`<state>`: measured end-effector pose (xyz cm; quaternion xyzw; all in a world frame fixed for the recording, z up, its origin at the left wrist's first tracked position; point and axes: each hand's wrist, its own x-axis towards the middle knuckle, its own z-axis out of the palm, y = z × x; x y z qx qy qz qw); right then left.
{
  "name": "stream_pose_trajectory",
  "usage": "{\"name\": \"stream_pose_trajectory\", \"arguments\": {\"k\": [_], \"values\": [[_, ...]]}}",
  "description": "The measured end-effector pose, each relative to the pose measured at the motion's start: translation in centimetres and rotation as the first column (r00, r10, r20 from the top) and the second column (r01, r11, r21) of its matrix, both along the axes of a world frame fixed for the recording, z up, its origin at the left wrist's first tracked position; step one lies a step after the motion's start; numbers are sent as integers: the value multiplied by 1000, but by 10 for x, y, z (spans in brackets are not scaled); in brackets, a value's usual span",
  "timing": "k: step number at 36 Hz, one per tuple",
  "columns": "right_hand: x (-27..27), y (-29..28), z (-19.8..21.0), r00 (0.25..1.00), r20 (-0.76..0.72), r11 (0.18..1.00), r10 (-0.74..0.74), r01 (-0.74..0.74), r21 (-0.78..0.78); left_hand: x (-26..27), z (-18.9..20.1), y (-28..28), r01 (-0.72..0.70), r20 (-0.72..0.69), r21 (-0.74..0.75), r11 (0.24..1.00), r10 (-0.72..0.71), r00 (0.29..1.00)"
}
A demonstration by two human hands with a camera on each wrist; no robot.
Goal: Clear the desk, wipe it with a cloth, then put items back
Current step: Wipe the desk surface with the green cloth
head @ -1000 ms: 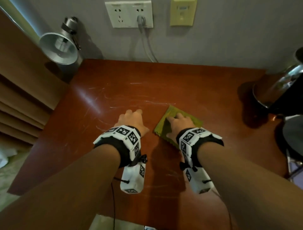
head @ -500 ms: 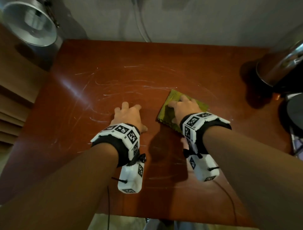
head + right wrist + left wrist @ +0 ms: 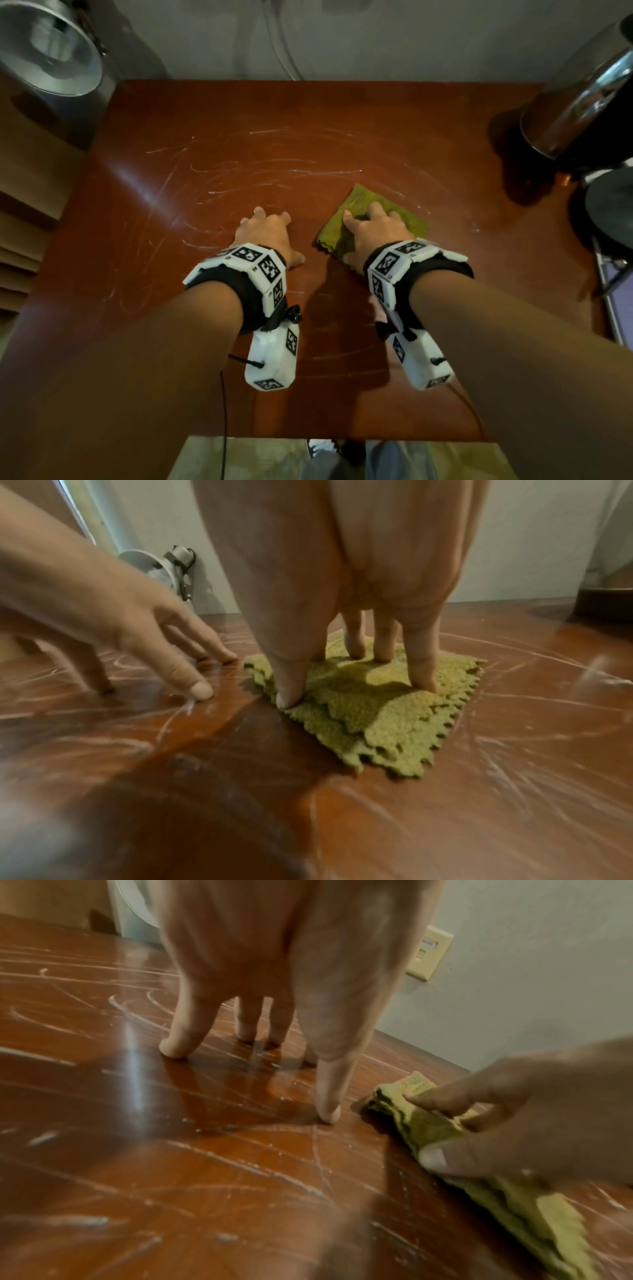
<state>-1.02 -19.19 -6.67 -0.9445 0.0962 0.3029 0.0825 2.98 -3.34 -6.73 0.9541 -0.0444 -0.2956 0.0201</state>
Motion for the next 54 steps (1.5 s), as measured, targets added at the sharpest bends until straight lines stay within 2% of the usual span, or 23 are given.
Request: {"name": "stream_pose_trajectory", "arguments": {"k": [5,13,19,23,27,30,32,34,38,42,48,54], "values": [[-8,0,5,999,-46,1000,15,-15,14,1,-3,0,-29,6,-34,999,29,1000],[30,-1,10,994,-41,993,102,-104,-54,4,-7,0,-59,-10,-64,996,59,998],[43,4,7,999,24,999,37,-36,-27,5,-5,-1,-76,-30,-82,994,73,997],[28,8,11,999,-8,999,42,-42,-1,4,-5,-2,-57,-22,-67,996,56,998],[18,15,31,999,-53,1000,-6,7,17,3,-1,-2,-63,-22,-74,995,62,998],[26,14,33,1000,17,1000,-14,14,15,2,0,-2,-58,-18,-84,995,56,998],[28,15,25,995,60,997,-74,74,-7,2,-1,-1,-62,-18,-85,994,61,998],[27,17,14,990,20,989,-143,144,-35,1,-1,0,-69,-25,-89,994,67,997],[35,18,-7,982,-69,984,-176,173,-50,2,-1,0,-78,-53,-93,993,73,996],[44,17,-6,986,-96,989,-136,129,-74,2,0,-1,-117,-76,-123,985,108,991],[60,-1,-1,995,-97,999,37,-41,-34,2,1,0,-136,-97,-142,981,123,988],[54,1,8,988,-144,998,52,-55,-20,2,0,0,-115,-86,-132,985,104,991]]}}
